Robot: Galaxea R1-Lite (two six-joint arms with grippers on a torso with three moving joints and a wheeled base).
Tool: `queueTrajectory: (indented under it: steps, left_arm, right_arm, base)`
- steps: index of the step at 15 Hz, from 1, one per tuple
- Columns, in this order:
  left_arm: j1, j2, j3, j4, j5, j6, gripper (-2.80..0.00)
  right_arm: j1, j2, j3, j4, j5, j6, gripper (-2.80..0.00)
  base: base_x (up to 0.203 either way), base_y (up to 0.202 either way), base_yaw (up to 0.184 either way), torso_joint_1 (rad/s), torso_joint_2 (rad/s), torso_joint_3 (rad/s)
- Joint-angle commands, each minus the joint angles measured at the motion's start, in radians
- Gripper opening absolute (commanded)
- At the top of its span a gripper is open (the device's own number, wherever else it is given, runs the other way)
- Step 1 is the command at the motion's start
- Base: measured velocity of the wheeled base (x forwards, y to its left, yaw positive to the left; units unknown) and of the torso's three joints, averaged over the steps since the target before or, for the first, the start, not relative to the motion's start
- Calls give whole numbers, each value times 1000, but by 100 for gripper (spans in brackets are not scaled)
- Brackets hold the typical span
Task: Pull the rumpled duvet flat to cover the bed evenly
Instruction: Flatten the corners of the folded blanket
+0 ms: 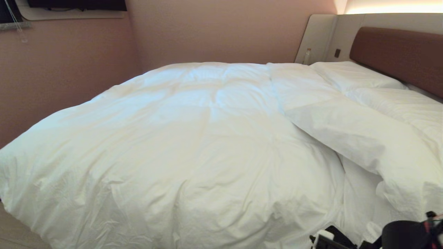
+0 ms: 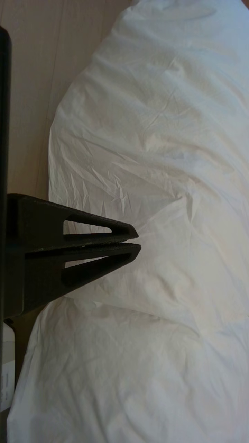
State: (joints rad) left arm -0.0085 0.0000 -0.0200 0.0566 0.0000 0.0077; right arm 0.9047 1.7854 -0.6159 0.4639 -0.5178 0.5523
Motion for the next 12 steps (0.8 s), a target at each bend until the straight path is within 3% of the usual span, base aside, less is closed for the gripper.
queueTrajectory:
  steps: [1, 4, 7, 12]
  left_arm:
    - [-1, 0, 0, 0, 0, 0, -280]
    - [-1, 0, 0, 0, 0, 0, -280]
    - [1, 0, 0, 0, 0, 0, -280]
    - [1, 0, 0, 0, 0, 0, -280]
  right_arm:
    - [24, 130, -8, -82, -206, 80, 0]
    - [55, 145, -13, -75, -333, 148, 0]
    - [60, 131, -11, -51, -355, 155, 0]
    - [153, -35, -26, 205, -397, 217, 0]
  base:
    - [0, 0, 0, 0, 0, 0]
    - [0, 0, 0, 0, 0, 0]
    - [0, 0, 0, 0, 0, 0]
    - [0, 0, 0, 0, 0, 0]
